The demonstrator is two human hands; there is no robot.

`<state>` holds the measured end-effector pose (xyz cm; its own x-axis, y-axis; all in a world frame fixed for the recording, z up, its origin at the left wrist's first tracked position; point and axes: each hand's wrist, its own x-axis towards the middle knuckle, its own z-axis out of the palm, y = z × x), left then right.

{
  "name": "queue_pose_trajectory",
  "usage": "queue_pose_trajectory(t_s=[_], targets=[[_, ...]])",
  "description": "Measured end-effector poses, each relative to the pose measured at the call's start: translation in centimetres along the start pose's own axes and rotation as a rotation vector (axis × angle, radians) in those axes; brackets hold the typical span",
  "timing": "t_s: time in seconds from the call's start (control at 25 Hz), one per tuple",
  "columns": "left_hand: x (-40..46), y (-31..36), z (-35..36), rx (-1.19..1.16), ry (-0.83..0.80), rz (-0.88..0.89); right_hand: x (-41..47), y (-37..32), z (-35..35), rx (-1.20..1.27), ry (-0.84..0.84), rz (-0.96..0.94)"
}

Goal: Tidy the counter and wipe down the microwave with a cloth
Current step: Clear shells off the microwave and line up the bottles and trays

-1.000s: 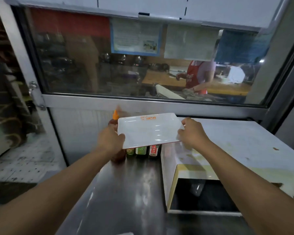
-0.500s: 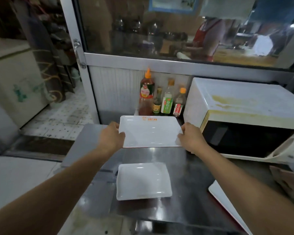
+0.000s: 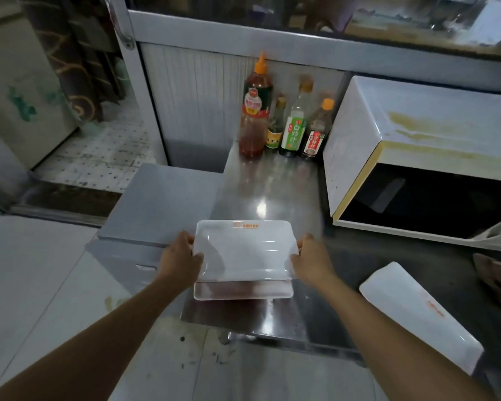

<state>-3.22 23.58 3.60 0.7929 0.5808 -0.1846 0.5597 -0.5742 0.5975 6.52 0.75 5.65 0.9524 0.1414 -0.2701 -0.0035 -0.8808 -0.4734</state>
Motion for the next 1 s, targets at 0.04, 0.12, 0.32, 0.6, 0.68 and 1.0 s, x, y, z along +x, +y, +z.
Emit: queue_pose_trajectory(t_s=[0.04, 0.12, 0.32, 0.6, 0.68, 1.0], targets=[[-0.1, -0.5, 0.6, 0.015, -0.011, -0.014, 0.1, 0.4, 0.9, 0.000, -0.008, 0.004], [-0.3, -1.3, 1.6, 0.030, -0.026, -0.039, 0.2, 1.1, 2.4, -0.008, -0.020, 0.005], [-0.7, -2.4, 3.0, 0.027, -0.054, -0.046, 0.5, 1.9, 4.2, -0.012, -0.019, 0.003], [-1.0, -2.7, 3.3, 0.030, -0.064, -0.046, 0.4, 2.3, 5.0, -0.037, 0.016, -0.038], [-1.1, -2.7, 3.4, 0.036, -0.063, -0.053, 0.2, 2.4, 5.0, -0.043, 0.023, -0.052], [-1.8, -0.3, 2.9, 0.161, -0.008, -0.060, -1.5, 3.7, 3.3, 0.079, -0.001, -0.051]])
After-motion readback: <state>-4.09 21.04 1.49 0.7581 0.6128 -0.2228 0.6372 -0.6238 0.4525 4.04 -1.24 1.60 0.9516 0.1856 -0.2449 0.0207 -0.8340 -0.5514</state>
